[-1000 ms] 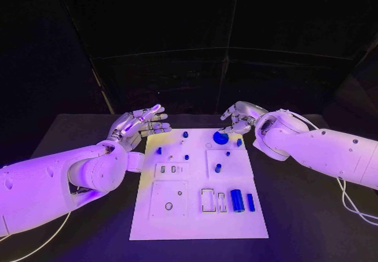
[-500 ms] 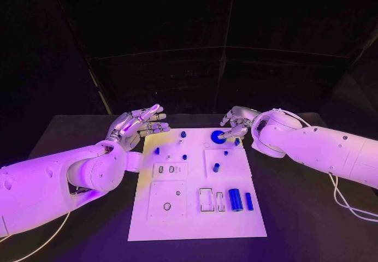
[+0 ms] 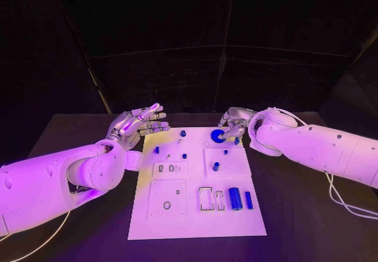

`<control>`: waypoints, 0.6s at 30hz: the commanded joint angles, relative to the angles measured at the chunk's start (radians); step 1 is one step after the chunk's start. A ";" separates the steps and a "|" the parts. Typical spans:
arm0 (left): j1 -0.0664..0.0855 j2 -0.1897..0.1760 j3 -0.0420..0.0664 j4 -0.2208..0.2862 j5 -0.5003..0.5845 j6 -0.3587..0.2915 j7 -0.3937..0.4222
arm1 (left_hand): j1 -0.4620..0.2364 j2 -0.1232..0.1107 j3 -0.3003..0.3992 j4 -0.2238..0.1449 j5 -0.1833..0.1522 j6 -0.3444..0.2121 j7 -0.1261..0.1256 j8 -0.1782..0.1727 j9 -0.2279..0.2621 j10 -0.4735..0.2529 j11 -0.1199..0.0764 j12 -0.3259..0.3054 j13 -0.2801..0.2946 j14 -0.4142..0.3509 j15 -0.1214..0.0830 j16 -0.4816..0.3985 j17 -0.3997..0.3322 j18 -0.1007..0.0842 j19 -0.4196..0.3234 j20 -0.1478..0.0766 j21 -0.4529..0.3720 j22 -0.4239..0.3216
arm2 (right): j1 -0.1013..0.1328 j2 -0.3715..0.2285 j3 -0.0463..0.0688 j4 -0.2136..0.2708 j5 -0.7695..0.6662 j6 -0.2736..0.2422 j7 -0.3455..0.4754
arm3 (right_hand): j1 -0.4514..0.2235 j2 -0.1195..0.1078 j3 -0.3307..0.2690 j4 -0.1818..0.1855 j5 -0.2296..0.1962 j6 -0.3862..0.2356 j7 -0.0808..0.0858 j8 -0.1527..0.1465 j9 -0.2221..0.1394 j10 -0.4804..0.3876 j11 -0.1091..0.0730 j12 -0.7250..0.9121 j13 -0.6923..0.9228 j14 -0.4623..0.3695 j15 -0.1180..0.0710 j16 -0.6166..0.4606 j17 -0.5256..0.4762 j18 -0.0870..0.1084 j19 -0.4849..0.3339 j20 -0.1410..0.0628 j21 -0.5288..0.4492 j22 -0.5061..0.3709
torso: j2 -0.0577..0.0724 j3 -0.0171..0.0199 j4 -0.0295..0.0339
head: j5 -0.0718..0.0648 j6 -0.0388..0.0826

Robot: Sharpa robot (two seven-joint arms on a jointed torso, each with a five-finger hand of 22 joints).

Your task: Assemble the parts on the task board

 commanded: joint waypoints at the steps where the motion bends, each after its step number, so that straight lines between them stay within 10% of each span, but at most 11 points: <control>1: 0.001 0.001 0.000 -0.001 -0.004 0.014 -0.001 | 0.006 0.001 0.002 -0.006 0.006 -0.005 0.052 -0.005 -0.001 -0.006 0.001 -0.004 -0.001 0.005 -0.001 -0.003 -0.001 0.012 0.005 0.000 -0.005 -0.001 | 0.002 0.002 0.001 -0.002 -0.041 0.031 -0.006 | 0.014 0.002 0.004 -0.006 -0.004 0.009 -0.001 0.006 0.001 0.004 0.000 0.005 0.003 0.072 0.003 0.007 0.105 -0.004 -0.002 0.004 0.006 0.002 | 0.000 0.0006 0.0000 | 0.000 -0.001; 18: 0.001 0.004 0.000 -0.005 -0.004 0.011 -0.006 | 0.008 0.002 0.004 -0.009 0.006 -0.010 0.052 -0.006 -0.001 -0.008 0.002 -0.005 -0.001 0.006 -0.001 -0.004 -0.001 0.012 0.006 0.000 -0.006 -0.002 | 0.002 0.022 0.001 -0.021 -0.050 0.072 -0.014 | 0.021 0.016 0.014 -0.012 -0.006 0.019 -0.003 0.016 0.001 0.027 -0.002 0.024 0.034 0.074 0.002 0.010 0.116 -0.005 -0.001 0.003 0.014 0.011 | 0.000 0.0006 -0.0006 | -0.002 -0.007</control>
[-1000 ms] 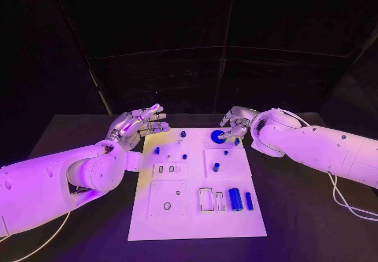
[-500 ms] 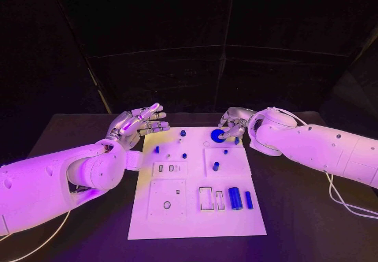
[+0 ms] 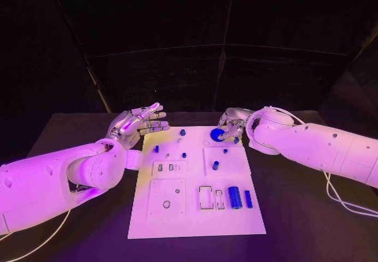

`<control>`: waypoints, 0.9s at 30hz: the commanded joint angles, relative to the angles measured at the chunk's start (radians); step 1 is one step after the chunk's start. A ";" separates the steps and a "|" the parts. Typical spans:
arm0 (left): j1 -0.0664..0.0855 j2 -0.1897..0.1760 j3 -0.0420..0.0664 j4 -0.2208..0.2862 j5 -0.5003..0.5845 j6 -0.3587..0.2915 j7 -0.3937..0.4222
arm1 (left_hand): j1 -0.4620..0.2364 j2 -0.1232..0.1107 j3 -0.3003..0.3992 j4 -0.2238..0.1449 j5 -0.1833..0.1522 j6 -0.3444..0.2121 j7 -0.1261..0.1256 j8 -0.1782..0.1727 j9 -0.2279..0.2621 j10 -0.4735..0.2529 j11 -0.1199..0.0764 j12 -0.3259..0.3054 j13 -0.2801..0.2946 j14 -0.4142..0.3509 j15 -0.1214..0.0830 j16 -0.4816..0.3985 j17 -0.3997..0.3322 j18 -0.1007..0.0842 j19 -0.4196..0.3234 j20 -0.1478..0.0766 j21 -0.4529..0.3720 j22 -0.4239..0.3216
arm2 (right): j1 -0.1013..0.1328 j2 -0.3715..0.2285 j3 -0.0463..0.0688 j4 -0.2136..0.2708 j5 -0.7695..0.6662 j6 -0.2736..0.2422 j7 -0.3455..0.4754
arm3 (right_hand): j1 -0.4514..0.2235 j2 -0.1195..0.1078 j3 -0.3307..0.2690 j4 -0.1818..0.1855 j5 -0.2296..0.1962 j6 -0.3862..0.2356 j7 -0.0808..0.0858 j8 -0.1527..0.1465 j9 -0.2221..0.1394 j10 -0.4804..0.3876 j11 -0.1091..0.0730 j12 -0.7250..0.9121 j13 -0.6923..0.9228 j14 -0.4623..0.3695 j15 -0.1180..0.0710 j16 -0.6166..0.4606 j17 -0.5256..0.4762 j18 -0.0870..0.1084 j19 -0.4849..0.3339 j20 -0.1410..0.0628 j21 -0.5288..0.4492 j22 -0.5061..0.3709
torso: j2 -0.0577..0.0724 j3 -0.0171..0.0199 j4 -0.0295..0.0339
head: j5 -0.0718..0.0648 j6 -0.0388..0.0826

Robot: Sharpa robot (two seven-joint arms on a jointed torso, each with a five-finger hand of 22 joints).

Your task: Assemble the parts on the task board

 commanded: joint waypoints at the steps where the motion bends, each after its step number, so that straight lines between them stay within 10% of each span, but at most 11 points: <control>1: 0.001 0.001 0.000 -0.001 -0.004 0.011 0.002 | 0.008 0.002 0.001 -0.006 0.006 -0.007 0.049 -0.006 -0.001 -0.008 0.002 -0.005 -0.001 0.006 -0.001 -0.004 -0.001 0.012 0.006 0.000 -0.006 -0.001 | 0.002 0.003 0.001 -0.003 -0.012 0.028 -0.003 | 0.007 0.003 0.006 -0.003 -0.007 0.011 0.000 0.006 0.002 0.014 0.001 0.010 0.013 0.075 0.002 0.007 0.118 -0.005 0.000 0.003 0.009 0.005 | 0.000 -0.0002 0.0006 | 0.000 -0.002; 17: 0.001 0.002 0.000 -0.001 -0.004 0.013 0.001 | 0.008 0.002 0.001 -0.006 0.006 -0.007 0.049 -0.006 -0.001 -0.008 0.002 -0.005 -0.001 0.006 -0.001 -0.004 -0.001 0.012 0.006 0.000 -0.006 -0.001 | 0.002 0.016 0.001 -0.015 -0.011 0.030 -0.008 | 0.002 0.042 0.047 -0.009 -0.052 0.118 -0.023 0.037 0.003 0.072 -0.019 0.056 0.091 0.077 -0.014 0.010 0.129 -0.007 0.006 -0.009 0.029 0.025 | 0.000 -0.0001 0.0000 | 0.000 -0.002; 27: 0.001 0.001 0.000 0.002 -0.004 0.014 0.001 | 0.009 0.003 0.001 -0.007 0.006 -0.007 0.049 -0.006 -0.001 -0.009 0.002 -0.005 -0.001 0.006 -0.001 -0.005 -0.001 0.012 0.007 0.000 -0.007 -0.002 | 0.001 0.022 0.001 0.001 -0.011 -0.078 -0.016 | 0.015 0.054 0.100 -0.027 -0.067 0.180 -0.044 0.043 0.002 0.108 -0.038 0.079 0.139 0.078 -0.031 0.011 0.134 -0.010 0.014 -0.024 0.042 0.041 | 0.000 -0.0010 0.0023 | 0.003 0.003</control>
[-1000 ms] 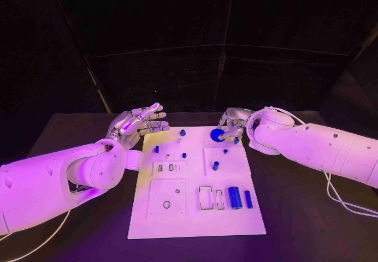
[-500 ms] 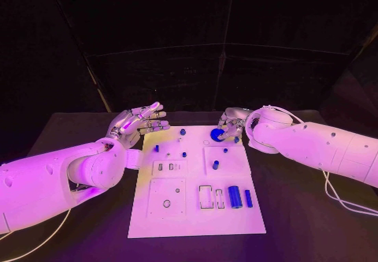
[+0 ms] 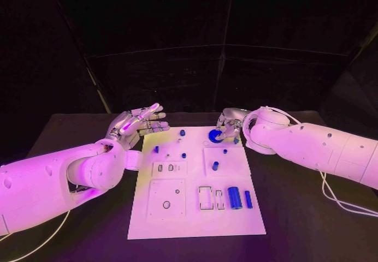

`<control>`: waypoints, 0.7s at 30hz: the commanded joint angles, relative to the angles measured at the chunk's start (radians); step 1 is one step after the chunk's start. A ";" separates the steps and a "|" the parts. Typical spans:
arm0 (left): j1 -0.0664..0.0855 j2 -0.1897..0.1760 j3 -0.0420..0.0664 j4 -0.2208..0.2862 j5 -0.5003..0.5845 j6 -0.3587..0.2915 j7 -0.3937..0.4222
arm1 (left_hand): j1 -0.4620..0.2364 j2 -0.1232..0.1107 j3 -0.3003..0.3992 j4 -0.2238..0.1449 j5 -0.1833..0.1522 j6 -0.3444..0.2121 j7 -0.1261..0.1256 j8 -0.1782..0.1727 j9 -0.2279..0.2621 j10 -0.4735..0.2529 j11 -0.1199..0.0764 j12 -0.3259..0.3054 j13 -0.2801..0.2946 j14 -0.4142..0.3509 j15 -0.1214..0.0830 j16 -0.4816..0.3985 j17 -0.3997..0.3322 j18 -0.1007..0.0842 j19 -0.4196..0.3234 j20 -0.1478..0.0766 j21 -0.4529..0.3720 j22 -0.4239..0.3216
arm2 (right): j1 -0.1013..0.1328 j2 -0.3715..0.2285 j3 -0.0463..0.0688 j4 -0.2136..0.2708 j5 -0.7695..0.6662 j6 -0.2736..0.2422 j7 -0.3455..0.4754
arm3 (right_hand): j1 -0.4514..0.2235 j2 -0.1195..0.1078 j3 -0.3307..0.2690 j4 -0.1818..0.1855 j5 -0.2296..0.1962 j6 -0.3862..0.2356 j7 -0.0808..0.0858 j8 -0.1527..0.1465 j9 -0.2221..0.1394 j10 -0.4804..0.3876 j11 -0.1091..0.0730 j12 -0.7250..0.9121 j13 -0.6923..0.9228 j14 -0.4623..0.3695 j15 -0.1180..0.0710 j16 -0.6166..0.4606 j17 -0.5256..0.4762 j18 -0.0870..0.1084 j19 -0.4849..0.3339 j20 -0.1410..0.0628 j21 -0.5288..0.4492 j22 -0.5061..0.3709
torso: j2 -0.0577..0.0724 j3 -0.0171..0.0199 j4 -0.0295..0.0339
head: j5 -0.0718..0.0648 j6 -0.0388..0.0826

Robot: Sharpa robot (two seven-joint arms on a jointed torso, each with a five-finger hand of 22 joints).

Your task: Assemble the parts on the task board

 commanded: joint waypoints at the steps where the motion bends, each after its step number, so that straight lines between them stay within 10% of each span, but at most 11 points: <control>1: 0.001 0.000 0.000 0.002 -0.004 0.014 0.004 | 0.009 0.003 -0.001 -0.005 0.006 -0.007 0.050 -0.006 -0.001 -0.009 0.002 -0.005 -0.001 0.006 -0.001 -0.005 -0.001 0.012 0.007 0.000 -0.003 -0.001 | 0.001 -0.001 0.000 0.018 -0.005 -0.084 -0.008 | 0.009 0.016 0.017 -0.003 -0.003 0.032 -0.022 0.003 0.004 0.012 -0.004 0.006 0.012 0.081 -0.009 0.004 0.134 -0.010 -0.001 -0.009 0.007 0.005 | -0.001 -0.0009 0.0018 | 0.008 0.001; 13: 0.002 -0.004 0.001 -0.003 -0.004 0.016 0.004 | 0.009 0.003 -0.001 -0.005 0.006 -0.007 0.050 -0.006 -0.001 -0.009 0.002 -0.005 -0.001 0.006 -0.001 -0.005 -0.001 0.012 0.007 0.000 -0.003 -0.001 | 0.002 0.005 0.001 0.127 -0.087 -0.171 0.000 | 0.003 0.001 0.061 -0.019 0.000 0.034 -0.019 -0.019 -0.002 0.020 -0.003 0.010 0.025 0.082 -0.010 0.005 0.139 -0.013 0.003 -0.012 0.014 0.014 | 0.000 -0.0008 0.0023 | 0.026 0.001; 21: 0.002 -0.004 0.001 -0.006 -0.004 0.016 0.005 | 0.009 0.004 -0.001 -0.005 0.006 -0.007 0.050 -0.006 -0.001 -0.009 0.002 -0.006 -0.001 0.006 -0.001 -0.005 -0.001 0.012 0.008 0.000 -0.004 -0.001 | 0.002 0.076 0.000 0.107 -0.130 -0.159 0.007 | -0.007 -0.006 0.078 -0.021 -0.003 0.033 -0.016 -0.030 -0.004 0.021 -0.001 0.009 0.027 0.083 -0.008 0.005 0.140 -0.013 0.004 -0.011 0.017 0.017 | 0.002 -0.0007 0.0036 | 0.035 -0.002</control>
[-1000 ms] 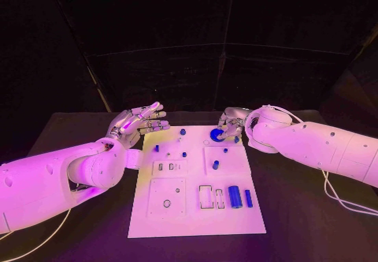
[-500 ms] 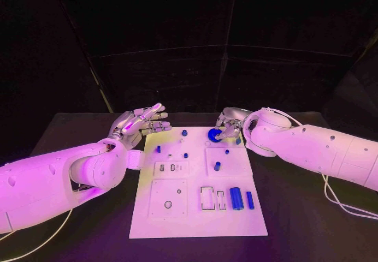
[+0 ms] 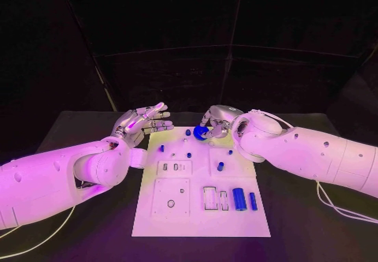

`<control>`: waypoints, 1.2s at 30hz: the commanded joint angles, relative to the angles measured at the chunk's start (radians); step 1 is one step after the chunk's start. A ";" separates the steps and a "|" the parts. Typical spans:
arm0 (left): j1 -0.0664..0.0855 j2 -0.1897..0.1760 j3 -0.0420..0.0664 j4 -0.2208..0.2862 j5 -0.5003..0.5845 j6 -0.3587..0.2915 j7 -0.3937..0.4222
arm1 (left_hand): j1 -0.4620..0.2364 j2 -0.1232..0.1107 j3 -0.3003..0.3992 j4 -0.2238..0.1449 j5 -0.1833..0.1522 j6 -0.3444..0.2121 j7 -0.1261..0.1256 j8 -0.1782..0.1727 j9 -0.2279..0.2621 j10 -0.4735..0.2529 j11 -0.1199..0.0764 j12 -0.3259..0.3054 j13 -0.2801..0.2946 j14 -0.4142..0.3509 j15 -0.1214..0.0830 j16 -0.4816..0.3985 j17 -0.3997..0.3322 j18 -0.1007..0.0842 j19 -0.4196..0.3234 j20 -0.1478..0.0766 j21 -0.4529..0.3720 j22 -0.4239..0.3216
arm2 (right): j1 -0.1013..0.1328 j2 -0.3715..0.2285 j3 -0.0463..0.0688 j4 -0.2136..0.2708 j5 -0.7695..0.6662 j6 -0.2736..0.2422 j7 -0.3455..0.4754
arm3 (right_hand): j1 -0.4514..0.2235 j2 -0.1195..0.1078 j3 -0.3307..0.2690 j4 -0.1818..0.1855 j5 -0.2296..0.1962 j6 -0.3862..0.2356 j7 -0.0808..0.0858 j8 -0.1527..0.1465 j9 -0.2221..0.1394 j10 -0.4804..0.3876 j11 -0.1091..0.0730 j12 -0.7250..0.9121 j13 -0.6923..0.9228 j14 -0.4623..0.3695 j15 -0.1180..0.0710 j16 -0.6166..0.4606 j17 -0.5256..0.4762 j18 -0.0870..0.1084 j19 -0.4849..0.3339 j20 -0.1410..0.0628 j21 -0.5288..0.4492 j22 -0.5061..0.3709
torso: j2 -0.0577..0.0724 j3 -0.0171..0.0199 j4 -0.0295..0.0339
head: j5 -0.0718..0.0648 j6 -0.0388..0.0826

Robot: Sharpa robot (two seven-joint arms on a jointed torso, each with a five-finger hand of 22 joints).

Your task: Assemble the parts on the task board

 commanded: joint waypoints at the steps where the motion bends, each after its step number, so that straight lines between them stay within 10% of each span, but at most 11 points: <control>1: 0.002 0.002 0.001 0.000 -0.004 0.015 0.006 | 0.009 0.004 -0.001 -0.005 0.006 -0.007 0.050 -0.006 -0.001 -0.009 0.002 -0.006 -0.001 0.006 -0.001 -0.005 -0.001 0.012 0.008 0.000 -0.004 -0.002 | 0.002 0.029 0.000 -0.019 -0.056 -0.017 0.012 | -0.011 -0.009 0.018 0.009 0.000 0.030 -0.019 -0.005 0.002 0.007 -0.001 0.005 0.001 0.080 -0.005 0.005 0.140 -0.014 0.004 -0.004 0.003 0.001 | 0.002 0.0002 0.0035 | 0.004 -0.002; 36: 0.002 0.009 0.001 -0.003 -0.004 0.016 0.007 | 0.010 0.005 0.000 -0.006 0.006 -0.005 0.050 -0.005 -0.001 -0.008 0.002 -0.006 -0.001 0.007 -0.001 -0.006 -0.001 0.012 0.009 0.000 -0.005 -0.002 | -0.001 0.153 -0.024 -0.122 -0.053 0.062 0.036 | -0.048 -0.031 0.052 0.008 -0.017 0.015 -0.009 -0.040 -0.001 -0.005 0.007 -0.005 -0.009 0.079 0.002 0.005 0.139 -0.015 0.005 0.002 0.008 0.008 | 0.000 0.0016 -0.0019 | 0.021 -0.011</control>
